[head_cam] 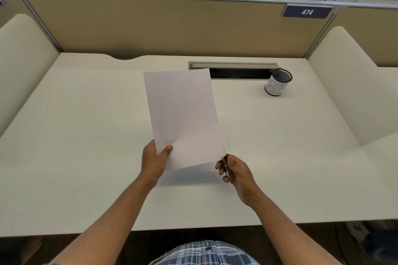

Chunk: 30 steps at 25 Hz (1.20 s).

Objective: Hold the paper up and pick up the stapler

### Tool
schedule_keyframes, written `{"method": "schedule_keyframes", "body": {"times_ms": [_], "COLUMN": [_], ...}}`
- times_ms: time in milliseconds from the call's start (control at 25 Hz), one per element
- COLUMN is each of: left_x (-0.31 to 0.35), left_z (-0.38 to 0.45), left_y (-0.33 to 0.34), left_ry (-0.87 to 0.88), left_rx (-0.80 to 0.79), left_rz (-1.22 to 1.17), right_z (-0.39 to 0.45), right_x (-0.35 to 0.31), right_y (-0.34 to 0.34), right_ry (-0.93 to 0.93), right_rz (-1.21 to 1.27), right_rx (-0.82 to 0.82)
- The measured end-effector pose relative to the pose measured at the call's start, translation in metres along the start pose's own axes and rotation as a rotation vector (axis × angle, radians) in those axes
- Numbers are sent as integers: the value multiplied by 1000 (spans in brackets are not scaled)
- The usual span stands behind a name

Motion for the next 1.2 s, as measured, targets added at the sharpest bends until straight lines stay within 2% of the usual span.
{"method": "schedule_keyframes", "body": {"times_ms": [160,440,720,880,1200], "left_x": [-2,-4,-7,-5,-9], "left_z": [0,1,0,-3,-6], "left_y": [1,-3,-5,-6,-10], "left_ry": [-5,-7,-32,-43,-54], "left_rx": [2,21,12,19,42], "left_rz": [14,15,-32,-95,-109], "right_z": [-2,1,5,9,6], "right_x": [-3,-2,10,18,28], "right_y": [1,-4,-21,-37,-48], "right_ry": [-6,-24,-17,62,138], "right_rz": [80,64,-20,-49,192], "right_rx": [-14,32,140,240,177]}}
Point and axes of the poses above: each hand's wrist, its own z-axis towards the middle knuckle, its own y-axis out of the palm, x = y × z, the point moved 3 cm from there along z, towards the middle knuckle, and after that the axes turned 3 degrees about -x, right-handed, at the moved point
